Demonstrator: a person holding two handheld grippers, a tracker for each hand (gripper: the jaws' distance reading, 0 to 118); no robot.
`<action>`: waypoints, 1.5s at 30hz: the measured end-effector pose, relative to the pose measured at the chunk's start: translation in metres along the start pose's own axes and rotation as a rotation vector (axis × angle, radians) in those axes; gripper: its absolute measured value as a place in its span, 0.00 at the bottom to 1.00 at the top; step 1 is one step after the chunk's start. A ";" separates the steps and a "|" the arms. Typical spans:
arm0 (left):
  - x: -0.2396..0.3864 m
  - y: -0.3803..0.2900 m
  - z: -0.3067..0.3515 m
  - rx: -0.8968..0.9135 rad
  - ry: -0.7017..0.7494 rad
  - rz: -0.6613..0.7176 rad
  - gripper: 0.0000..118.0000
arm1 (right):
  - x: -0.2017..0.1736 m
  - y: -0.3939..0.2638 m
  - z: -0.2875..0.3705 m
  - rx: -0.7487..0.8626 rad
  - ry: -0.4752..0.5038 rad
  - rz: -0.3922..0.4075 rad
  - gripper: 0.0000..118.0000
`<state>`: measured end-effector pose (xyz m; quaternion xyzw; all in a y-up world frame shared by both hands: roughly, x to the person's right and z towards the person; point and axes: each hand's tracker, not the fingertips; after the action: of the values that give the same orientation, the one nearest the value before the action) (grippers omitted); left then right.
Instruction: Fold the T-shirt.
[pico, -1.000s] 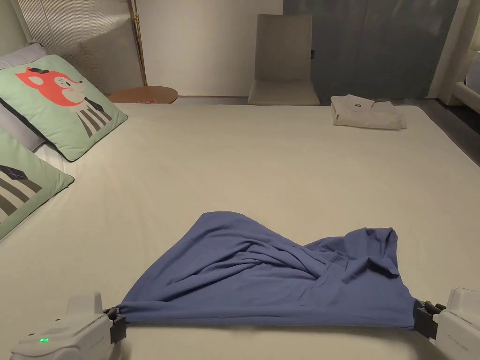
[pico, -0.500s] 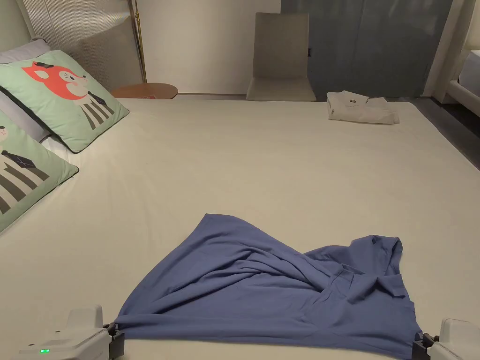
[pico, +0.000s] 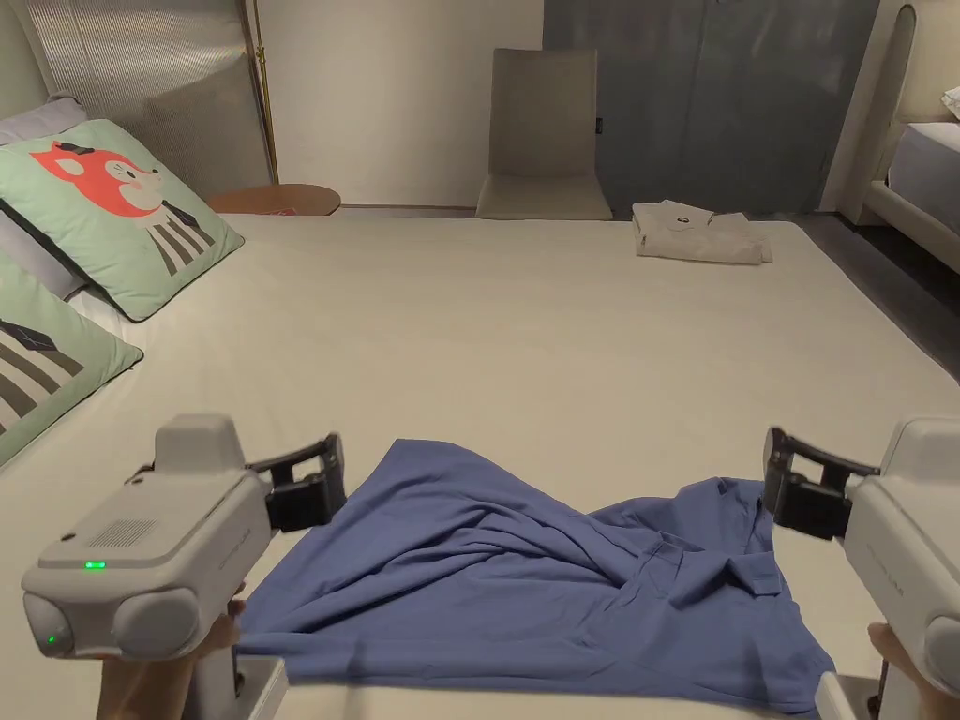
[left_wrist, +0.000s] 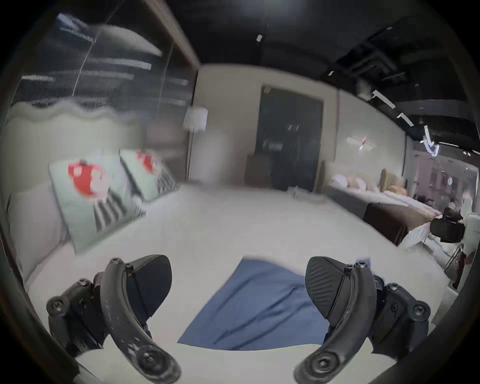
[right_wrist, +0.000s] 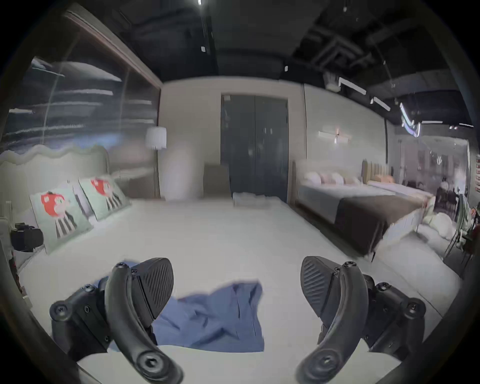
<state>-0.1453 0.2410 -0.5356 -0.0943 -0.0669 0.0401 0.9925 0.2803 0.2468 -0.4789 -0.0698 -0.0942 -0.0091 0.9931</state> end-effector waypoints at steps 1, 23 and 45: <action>0.008 0.007 0.004 0.038 -0.006 -0.003 0.89 | -0.006 0.010 0.006 0.032 0.002 -0.004 0.89; -0.001 -0.003 -0.010 -0.037 -0.041 -0.071 0.00 | -0.011 0.019 0.024 0.125 -0.030 0.043 0.01; -0.117 -0.152 -0.030 -0.644 0.166 0.033 0.70 | -0.020 -0.008 0.006 0.017 0.006 0.049 0.01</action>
<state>-0.2468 0.0759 -0.5503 -0.4073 0.0063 0.0252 0.9129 0.2591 0.2394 -0.4756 -0.0639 -0.0895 0.0159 0.9938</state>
